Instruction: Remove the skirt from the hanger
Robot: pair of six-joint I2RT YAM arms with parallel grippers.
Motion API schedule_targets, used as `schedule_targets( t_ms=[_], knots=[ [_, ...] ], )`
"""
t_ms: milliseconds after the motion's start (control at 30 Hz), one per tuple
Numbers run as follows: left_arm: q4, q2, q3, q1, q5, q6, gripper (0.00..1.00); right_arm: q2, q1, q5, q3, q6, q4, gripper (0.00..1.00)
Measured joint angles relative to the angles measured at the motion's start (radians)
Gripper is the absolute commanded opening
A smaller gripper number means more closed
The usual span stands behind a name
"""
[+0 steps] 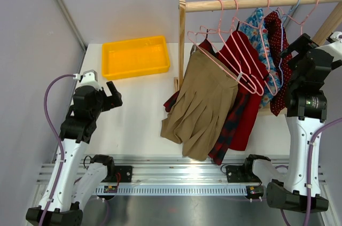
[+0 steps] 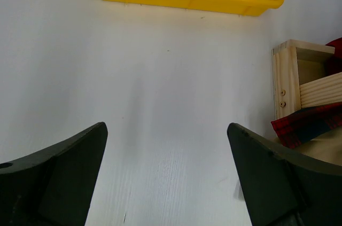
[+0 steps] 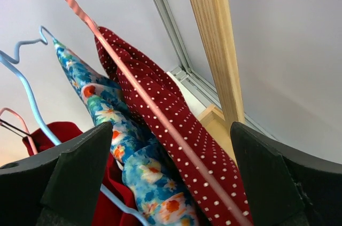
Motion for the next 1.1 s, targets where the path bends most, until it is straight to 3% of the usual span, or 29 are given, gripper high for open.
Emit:
schedule_targets(
  t_ms=[400, 433, 500, 600, 633, 700, 733, 800, 1100],
  knots=[
    [0.000, -0.011, 0.000, 0.000, 0.000, 0.000, 0.99, 0.100, 0.000, -0.002, 0.051, -0.002, 0.059, 0.98],
    [0.000, -0.011, 0.000, 0.000, 0.000, 0.000, 0.99, 0.119, 0.000, -0.001, 0.061, -0.002, 0.061, 0.95],
    [0.000, -0.011, 0.000, 0.000, -0.001, 0.000, 0.99, 0.152, 0.000, -0.001, 0.075, -0.005, 0.063, 0.73],
    [0.000, -0.011, 0.000, 0.000, -0.003, 0.000, 0.99, 0.182, 0.000, -0.003, 0.077, -0.005, 0.064, 0.60],
    [0.000, -0.011, 0.000, 0.000, -0.003, 0.000, 0.99, 0.189, 0.000, -0.003, 0.077, -0.005, 0.064, 0.44],
    [0.000, -0.011, 0.000, 0.000, -0.004, 0.000, 0.99, 0.200, 0.000, -0.014, 0.077, -0.005, 0.066, 0.30],
    [0.000, -0.011, 0.000, 0.000, -0.004, 0.000, 0.99, 0.201, 0.000, -0.022, 0.077, -0.007, 0.070, 0.14],
    [0.000, -0.011, 0.000, 0.000, -0.005, 0.000, 0.99, 0.201, 0.007, -0.048, 0.077, -0.008, 0.084, 0.01],
    [-0.001, -0.011, 0.000, 0.000, -0.016, 0.000, 0.99, 0.198, 0.004, -0.054, 0.092, 0.007, 0.071, 0.00]
  ],
)
